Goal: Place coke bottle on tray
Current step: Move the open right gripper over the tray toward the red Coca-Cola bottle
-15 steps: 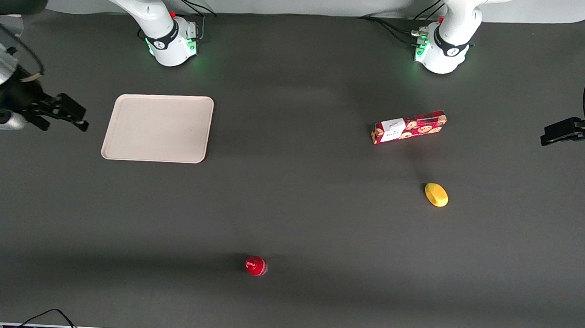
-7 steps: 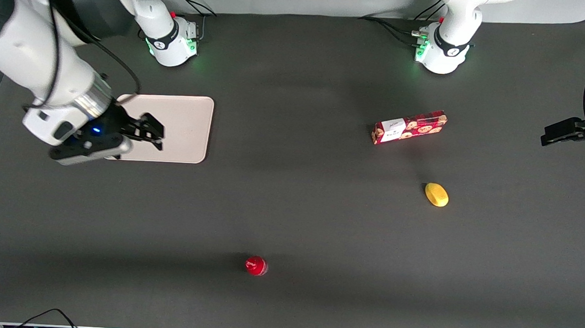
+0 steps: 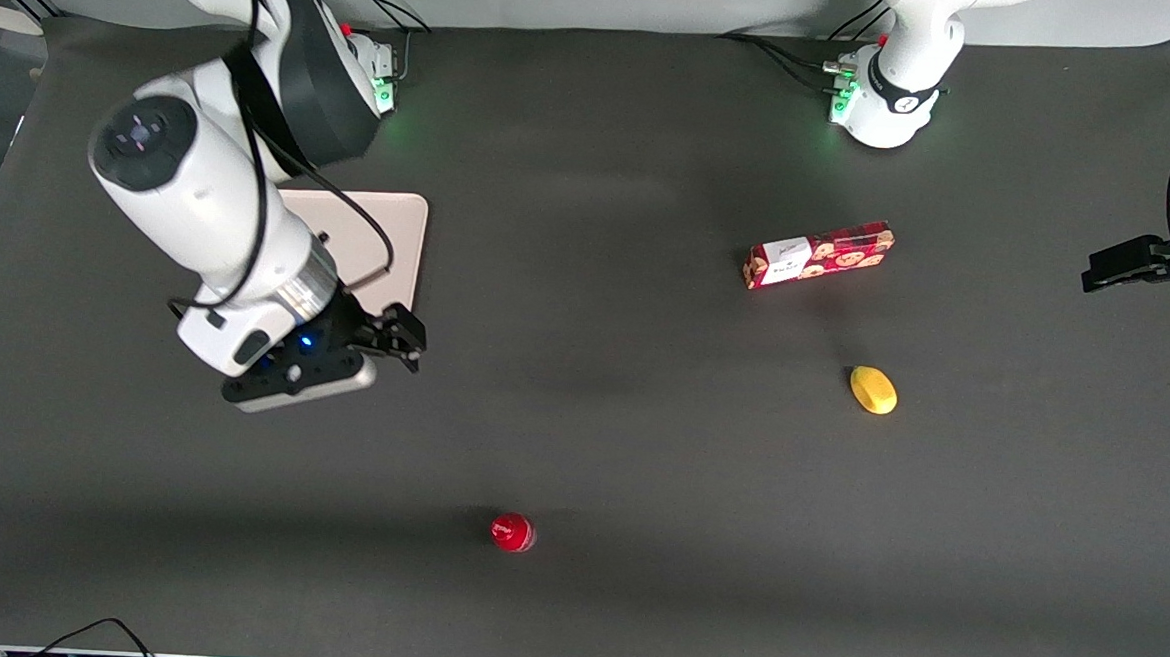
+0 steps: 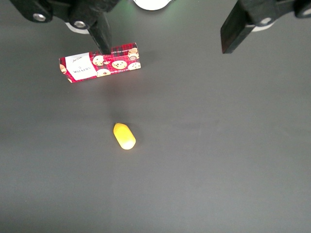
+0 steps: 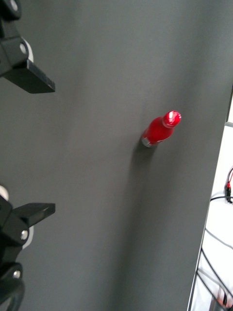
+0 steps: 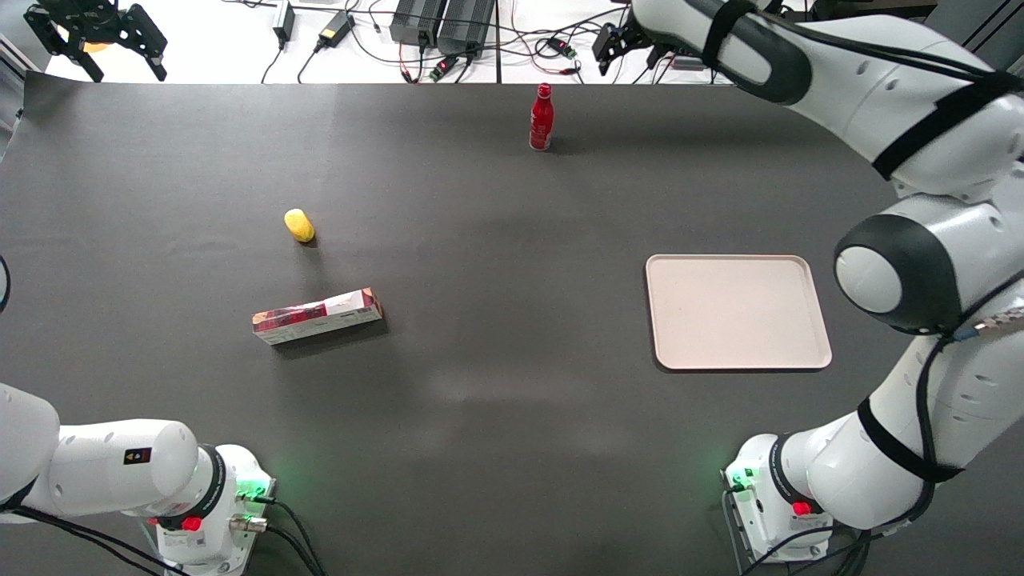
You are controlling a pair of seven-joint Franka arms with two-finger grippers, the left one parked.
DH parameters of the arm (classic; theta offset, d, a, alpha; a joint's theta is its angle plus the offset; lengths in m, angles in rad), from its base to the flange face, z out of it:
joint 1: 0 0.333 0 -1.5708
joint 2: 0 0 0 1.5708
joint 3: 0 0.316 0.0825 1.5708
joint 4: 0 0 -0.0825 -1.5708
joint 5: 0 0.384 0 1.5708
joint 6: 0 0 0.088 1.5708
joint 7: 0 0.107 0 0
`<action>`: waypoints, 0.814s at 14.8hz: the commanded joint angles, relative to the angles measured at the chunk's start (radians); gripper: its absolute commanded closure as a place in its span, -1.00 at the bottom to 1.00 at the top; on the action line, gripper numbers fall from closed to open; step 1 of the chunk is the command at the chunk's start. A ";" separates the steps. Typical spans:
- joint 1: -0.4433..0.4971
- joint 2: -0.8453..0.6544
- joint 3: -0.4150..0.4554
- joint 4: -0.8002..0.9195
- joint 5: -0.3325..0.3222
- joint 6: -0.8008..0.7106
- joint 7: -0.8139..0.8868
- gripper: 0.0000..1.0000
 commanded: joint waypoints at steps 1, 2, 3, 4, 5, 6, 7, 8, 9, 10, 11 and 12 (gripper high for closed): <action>0.039 0.141 -0.022 0.115 0.029 0.057 0.060 -1.00; 0.046 0.172 -0.023 0.142 0.026 0.059 0.092 -1.00; 0.060 0.204 -0.028 0.173 0.025 0.060 0.092 -1.00; 0.060 0.234 -0.028 0.199 0.025 0.063 0.088 -1.00; 0.060 0.261 -0.028 0.228 0.023 0.084 0.092 -1.00; 0.062 0.287 -0.028 0.247 0.023 0.120 0.096 -1.00; 0.062 0.316 -0.028 0.259 0.023 0.153 0.099 -1.00; 0.063 0.344 -0.029 0.271 0.023 0.184 0.100 -1.00; 0.069 0.367 -0.034 0.282 0.022 0.209 0.102 -1.00; 0.071 0.387 -0.060 0.288 0.023 0.223 0.102 -1.00; 0.077 0.410 -0.074 0.297 0.025 0.230 0.102 -1.00; 0.080 0.424 -0.075 0.298 0.025 0.243 0.106 -1.00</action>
